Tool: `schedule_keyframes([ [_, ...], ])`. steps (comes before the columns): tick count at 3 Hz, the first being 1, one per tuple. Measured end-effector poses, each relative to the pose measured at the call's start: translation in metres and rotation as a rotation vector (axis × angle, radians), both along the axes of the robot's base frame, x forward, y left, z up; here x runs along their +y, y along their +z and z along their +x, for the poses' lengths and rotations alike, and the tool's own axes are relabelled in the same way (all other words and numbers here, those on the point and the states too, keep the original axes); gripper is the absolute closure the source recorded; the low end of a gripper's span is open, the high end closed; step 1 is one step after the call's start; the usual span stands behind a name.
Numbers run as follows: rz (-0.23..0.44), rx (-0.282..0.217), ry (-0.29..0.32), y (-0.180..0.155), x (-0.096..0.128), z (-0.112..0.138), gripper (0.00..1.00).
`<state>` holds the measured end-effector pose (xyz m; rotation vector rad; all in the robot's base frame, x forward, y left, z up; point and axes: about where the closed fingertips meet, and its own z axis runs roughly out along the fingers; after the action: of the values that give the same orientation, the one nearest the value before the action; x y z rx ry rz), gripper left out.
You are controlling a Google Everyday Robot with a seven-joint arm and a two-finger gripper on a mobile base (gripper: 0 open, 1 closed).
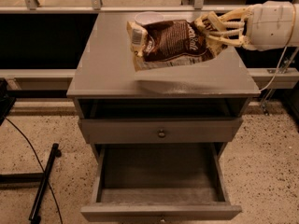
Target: Pick brown chip bag from middle drawer and place on counter
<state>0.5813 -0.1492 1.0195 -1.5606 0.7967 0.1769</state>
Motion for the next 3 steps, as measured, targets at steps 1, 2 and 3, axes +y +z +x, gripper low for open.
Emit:
schedule_keyframes([
  [1, 0.015, -0.06, 0.017, 0.008, -0.003, 0.004, 1.0],
  [2, 0.044, -0.156, 0.06, 0.007, -0.008, 0.012, 1.0],
  [3, 0.001, -0.206, 0.046, -0.011, -0.022, 0.019, 1.0],
])
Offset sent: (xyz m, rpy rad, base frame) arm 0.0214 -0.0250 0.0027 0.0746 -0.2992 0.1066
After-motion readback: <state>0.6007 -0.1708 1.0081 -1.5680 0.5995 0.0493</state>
